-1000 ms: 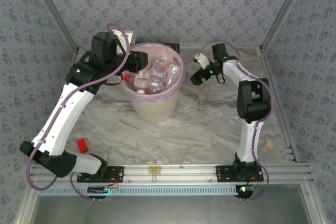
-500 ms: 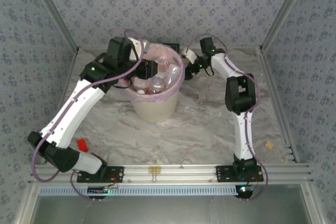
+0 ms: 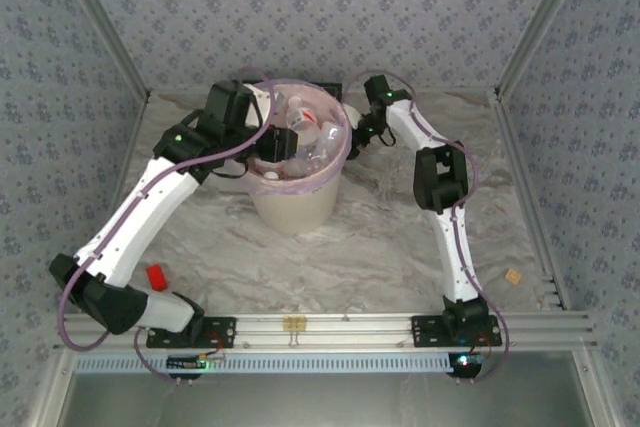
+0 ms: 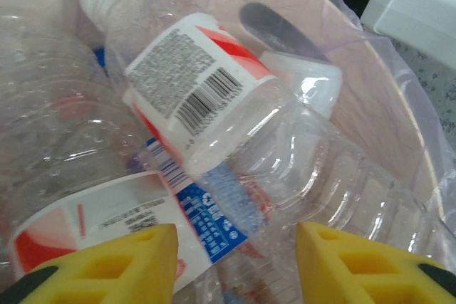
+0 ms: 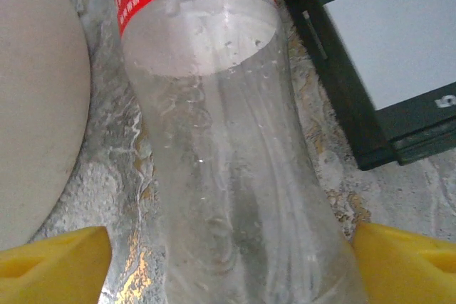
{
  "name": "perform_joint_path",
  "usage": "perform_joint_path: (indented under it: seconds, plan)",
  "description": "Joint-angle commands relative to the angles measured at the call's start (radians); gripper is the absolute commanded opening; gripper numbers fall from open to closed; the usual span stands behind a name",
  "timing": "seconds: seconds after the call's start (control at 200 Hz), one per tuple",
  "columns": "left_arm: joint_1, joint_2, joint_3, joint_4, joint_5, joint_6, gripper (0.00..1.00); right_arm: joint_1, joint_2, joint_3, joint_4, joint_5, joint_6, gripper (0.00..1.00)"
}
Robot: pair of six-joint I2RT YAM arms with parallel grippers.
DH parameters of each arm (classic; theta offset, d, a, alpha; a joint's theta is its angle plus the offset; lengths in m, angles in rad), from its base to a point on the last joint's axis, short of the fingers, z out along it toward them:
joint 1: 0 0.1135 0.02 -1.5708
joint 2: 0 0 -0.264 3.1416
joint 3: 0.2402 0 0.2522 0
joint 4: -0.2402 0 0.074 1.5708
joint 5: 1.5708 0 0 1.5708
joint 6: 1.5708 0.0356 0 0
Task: Put the plastic bottles in the bin
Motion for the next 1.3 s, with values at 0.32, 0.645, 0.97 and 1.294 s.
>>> perform_joint_path:
  seconds: [0.32, 0.645, 0.97, 1.294]
  plan:
    - [0.091, -0.133, 0.13, 0.041, -0.004, -0.018, 0.54, -0.014, -0.049, -0.01, -0.106, 0.036, -0.061, 0.57]
    - [0.096, -0.141, 0.098, 0.078, 0.023, -0.052, 0.57, -0.074, -0.227, -0.192, -0.134, 0.003, -0.073, 0.37]
    - [0.095, -0.113, 0.044, 0.303, 0.101, -0.264, 0.61, -0.21, -0.64, -0.574, 0.031, 0.076, 0.188, 0.31]
    - [0.02, -0.035, 0.069, 0.494, -0.011, -0.427, 0.79, -0.269, -1.013, -0.806, 0.167, 0.246, 0.625, 0.05]
